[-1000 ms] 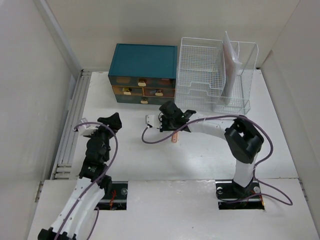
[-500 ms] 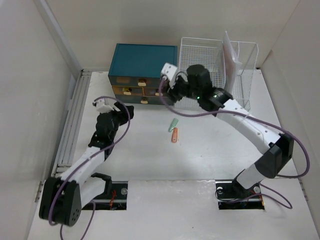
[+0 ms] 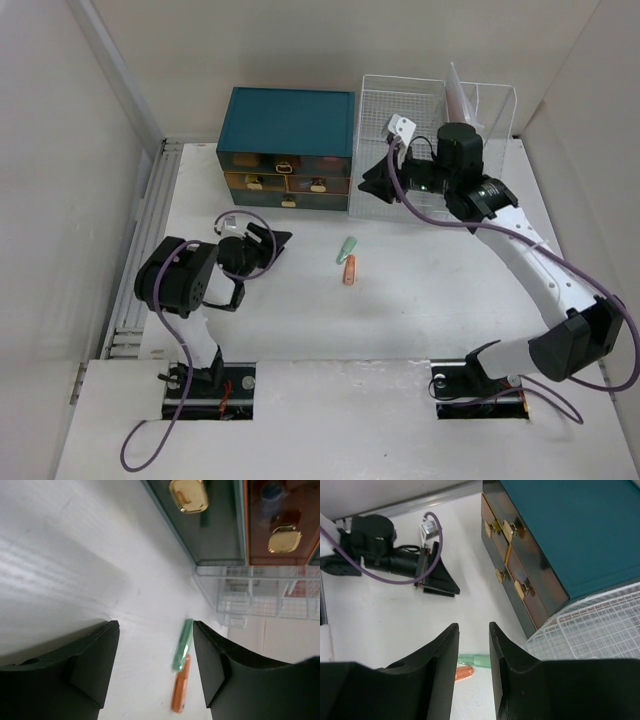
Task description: Organize the desk
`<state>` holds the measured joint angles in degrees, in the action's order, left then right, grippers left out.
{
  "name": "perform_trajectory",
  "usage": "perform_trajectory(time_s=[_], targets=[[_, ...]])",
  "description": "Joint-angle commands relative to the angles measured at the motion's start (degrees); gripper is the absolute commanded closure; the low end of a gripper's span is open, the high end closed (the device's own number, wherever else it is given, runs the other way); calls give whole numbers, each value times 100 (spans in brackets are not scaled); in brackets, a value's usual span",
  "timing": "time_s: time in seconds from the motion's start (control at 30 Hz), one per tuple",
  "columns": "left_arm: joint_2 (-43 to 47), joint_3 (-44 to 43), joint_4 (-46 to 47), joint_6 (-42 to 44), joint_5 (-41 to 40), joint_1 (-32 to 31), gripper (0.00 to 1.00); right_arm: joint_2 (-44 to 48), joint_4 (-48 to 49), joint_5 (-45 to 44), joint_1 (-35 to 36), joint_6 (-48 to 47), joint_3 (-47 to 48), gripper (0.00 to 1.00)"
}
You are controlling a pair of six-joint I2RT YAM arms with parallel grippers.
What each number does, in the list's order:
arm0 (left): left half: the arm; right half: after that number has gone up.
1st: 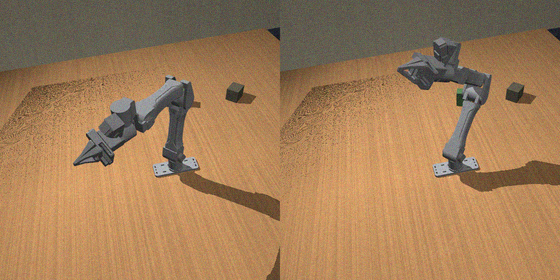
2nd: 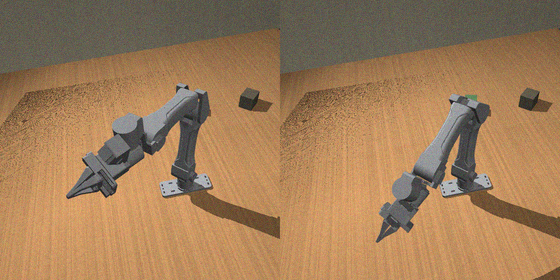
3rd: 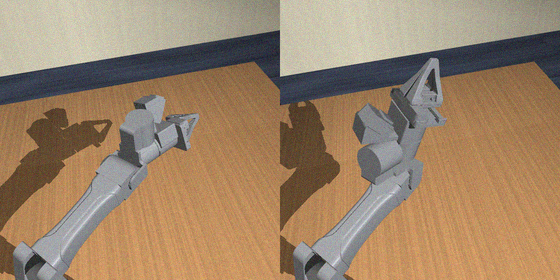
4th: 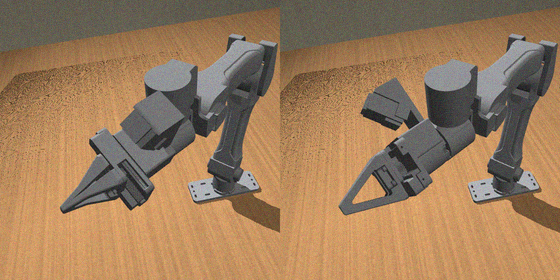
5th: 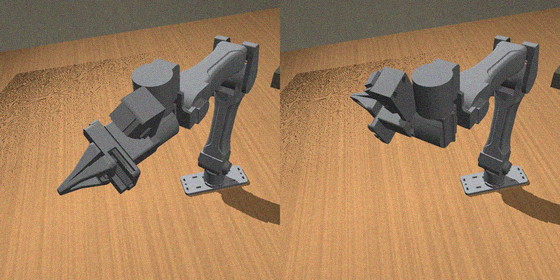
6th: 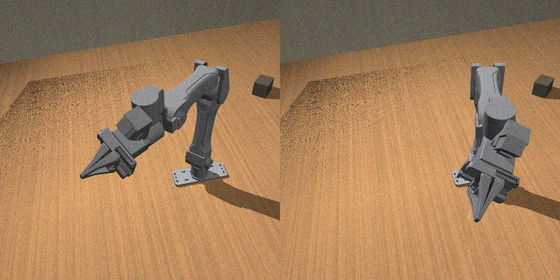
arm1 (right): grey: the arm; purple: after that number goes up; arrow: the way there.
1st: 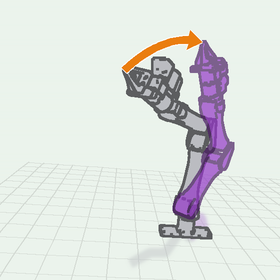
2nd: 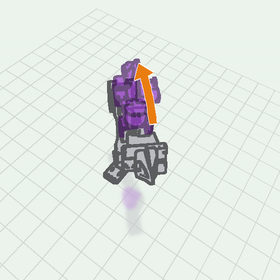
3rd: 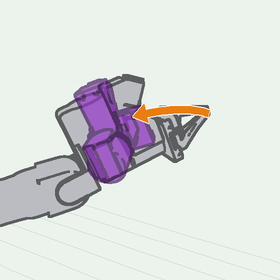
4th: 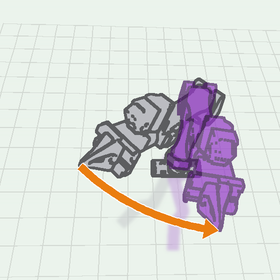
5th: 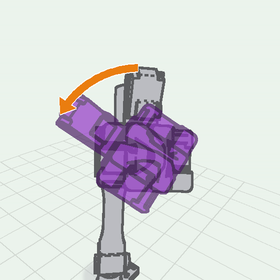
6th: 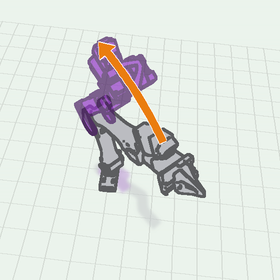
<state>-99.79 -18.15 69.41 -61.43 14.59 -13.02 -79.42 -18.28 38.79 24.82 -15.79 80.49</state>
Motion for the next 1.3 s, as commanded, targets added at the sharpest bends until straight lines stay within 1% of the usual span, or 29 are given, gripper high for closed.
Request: perform_trajectory(time_s=[0.0, 0.1, 0.27, 0.33, 0.37, 0.53, 0.83, 1.0, 1.23, 1.27], targets=[[-515, -232, 3299, -739, 159, -139, 41, 216, 422, 507, -100, 147, -24, 64], [-586, -531, 2834, -537, -43, -262, 42, 216, 422, 560, -153, 147, -77, 64], [-586, -1040, 2061, -343, -377, -263, 42, 85, 422, 674, -153, 147, -130, 64], [-655, -1190, 1691, -343, -535, -263, 40, 23, 422, 674, -153, 147, -130, 64], [-717, -1243, 1690, -343, -710, -263, 39, -38, 422, 674, -153, 147, -130, 64], [-1007, -1516, 1629, -571, -1001, -210, 39, -153, 369, 806, -153, 94, -130, 65], [-1280, -1639, 1576, -625, -1318, -210, 39, -205, 369, 868, -153, 94, -77, 65], [-1508, -1692, 1848, -739, -1432, -210, 39, -206, 369, 920, -153, 42, -77, 65], [-1684, -1885, 1910, -905, -1608, -210, 39, -258, 317, 973, -153, -11, -77, 69], [-1684, -1885, 1910, -906, -1608, -210, 40, -258, 317, 973, -153, -12, -77, 69]])
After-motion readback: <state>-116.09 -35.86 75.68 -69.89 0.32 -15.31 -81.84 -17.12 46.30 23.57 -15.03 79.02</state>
